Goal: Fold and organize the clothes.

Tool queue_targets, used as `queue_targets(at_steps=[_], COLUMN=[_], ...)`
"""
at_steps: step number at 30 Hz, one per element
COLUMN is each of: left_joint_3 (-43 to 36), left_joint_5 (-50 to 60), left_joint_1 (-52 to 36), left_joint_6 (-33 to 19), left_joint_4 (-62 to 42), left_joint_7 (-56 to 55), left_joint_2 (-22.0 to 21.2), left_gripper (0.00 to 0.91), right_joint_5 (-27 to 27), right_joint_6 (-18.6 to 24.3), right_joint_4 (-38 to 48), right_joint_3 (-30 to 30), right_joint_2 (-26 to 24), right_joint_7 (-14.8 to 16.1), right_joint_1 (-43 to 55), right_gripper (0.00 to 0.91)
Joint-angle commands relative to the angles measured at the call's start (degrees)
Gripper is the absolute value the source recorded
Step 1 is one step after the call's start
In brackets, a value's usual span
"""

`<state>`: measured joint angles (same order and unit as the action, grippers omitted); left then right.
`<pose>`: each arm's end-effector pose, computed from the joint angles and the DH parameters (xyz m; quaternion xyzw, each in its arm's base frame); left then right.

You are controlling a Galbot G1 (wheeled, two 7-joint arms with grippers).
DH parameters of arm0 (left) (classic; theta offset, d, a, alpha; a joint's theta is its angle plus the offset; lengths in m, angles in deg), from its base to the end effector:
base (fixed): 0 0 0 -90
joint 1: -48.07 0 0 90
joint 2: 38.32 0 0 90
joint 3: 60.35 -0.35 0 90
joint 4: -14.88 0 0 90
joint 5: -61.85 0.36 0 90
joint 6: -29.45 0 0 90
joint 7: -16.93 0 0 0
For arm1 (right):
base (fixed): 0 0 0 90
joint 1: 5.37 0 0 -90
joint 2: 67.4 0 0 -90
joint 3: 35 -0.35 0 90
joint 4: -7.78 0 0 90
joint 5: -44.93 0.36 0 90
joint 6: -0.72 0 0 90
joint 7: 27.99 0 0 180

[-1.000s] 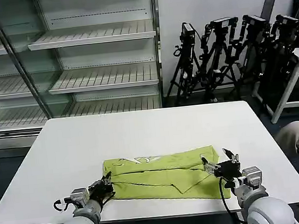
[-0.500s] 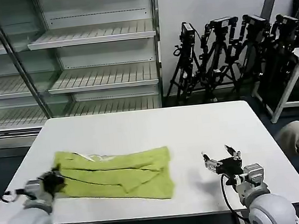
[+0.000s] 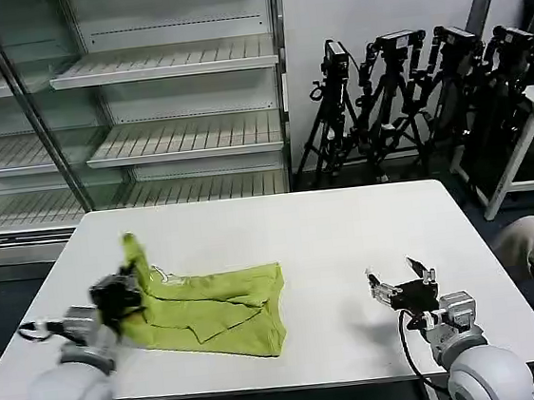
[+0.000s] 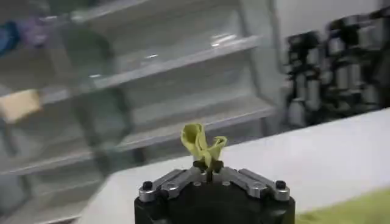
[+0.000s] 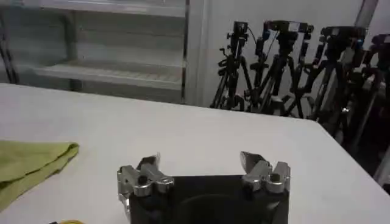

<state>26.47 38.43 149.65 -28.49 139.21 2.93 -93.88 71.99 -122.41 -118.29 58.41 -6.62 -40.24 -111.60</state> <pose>0.2646 0.0695 -0.1875 -0.0285 -0.9853 -0.1262 0.1113 0.2429 -0.0523 -0.2050 0.0631 -0.9844 0.0507 0.1565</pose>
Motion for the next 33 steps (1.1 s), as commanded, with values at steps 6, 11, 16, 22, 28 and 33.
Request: queue_targets(at_steps=[6, 11, 16, 22, 28, 33], left_joint_3=[-24.1, -24.4, -24.4, -23.6, -17.2, -7.5], left_joint_5=[8.7, 8.3, 8.2, 4.3, -0.7, -1.0], left_joint_1=[-2.7, -4.0, -5.0, -5.7, -6.4, -4.1], left_joint_6=[0.9, 1.0, 1.0, -0.5, -2.1, -0.5], left_joint_4=[1.7, 0.7, -1.0, -0.8, 2.5, -0.6], left_joint_7=[0.8, 0.7, 0.0, -1.5, -2.8, -3.7], left_joint_2=[-8.3, -9.2, -10.6, -11.6, -10.3, -5.3], left_gripper=[0.0, 0.0, 0.816, 0.907, 0.907, 0.907], right_joint_5=[-0.4, -0.6, -0.7, -0.8, -0.9, -0.9], right_joint_6=[0.0, 0.0, 0.0, 0.0, 0.0, 0.0], right_joint_4=[0.4, 0.7, 0.5, 0.4, 0.4, 0.6], right_joint_3=[-1.3, -1.2, -0.9, -0.6, -0.5, -0.4], right_joint_2=[0.3, 0.5, 0.4, 0.5, 0.5, 0.5], right_joint_7=[0.2, 0.3, 0.2, 0.2, 0.2, 0.3], right_joint_1=[-0.6, -0.4, -0.3, 0.0, 0.1, 0.2], right_gripper=[0.907, 0.907, 0.907, 0.907, 0.907, 0.907])
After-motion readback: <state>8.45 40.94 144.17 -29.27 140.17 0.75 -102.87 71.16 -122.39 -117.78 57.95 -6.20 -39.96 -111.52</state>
